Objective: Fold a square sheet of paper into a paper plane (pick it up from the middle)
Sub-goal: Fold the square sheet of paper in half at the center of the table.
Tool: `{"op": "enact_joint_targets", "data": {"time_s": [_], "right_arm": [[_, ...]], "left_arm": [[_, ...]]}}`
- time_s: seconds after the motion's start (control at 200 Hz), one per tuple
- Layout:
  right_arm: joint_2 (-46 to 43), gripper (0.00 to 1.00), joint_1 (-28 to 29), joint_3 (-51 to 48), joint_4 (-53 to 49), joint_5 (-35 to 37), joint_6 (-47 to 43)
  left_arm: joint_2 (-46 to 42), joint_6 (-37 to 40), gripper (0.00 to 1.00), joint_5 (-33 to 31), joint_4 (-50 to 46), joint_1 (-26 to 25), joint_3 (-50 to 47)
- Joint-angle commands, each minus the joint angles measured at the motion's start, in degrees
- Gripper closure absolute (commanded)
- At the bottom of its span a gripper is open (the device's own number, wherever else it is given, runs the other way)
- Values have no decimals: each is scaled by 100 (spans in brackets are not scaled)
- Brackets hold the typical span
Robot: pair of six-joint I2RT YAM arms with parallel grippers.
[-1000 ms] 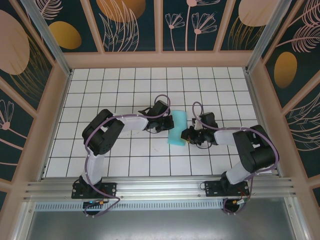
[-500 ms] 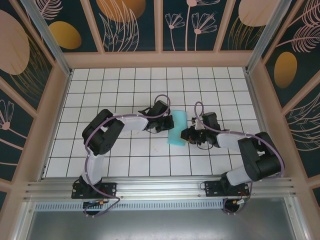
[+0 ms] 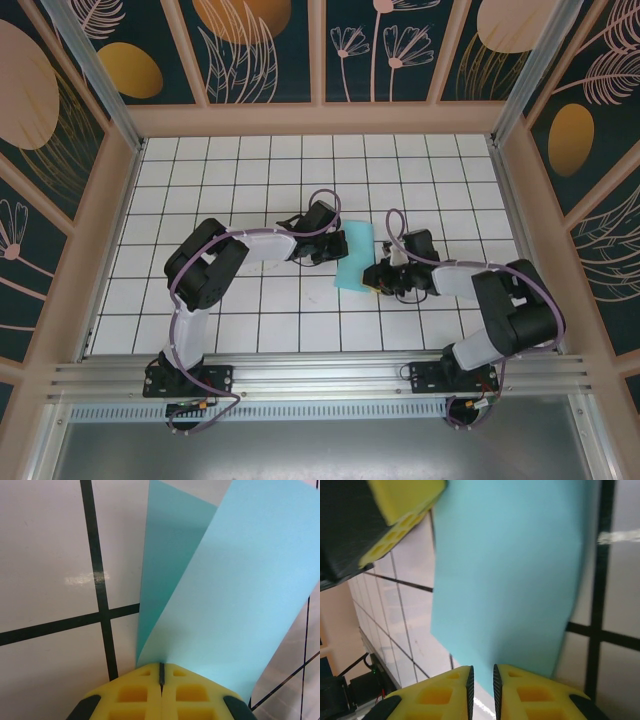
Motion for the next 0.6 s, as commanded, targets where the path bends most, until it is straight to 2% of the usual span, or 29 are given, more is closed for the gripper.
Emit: {"op": "enact_joint_targets", "data": {"time_s": [0.0, 0.12, 0.34, 0.595], "right_arm": [[-210, 77, 37, -4, -159, -290, -268], [31, 77, 63, -97, -60, -414, -289], [494, 77, 77, -125, -246, 40, -288], [-105, 77, 67, 509, -701, 225, -246]], "left_arm": [[244, 118, 100, -157, -366, -39, -97], [242, 134, 100, -158, -374, -38, -104], [226, 133, 100, -154, -383, -35, -122], [219, 159, 100, -149, -409, -39, -89]]}}
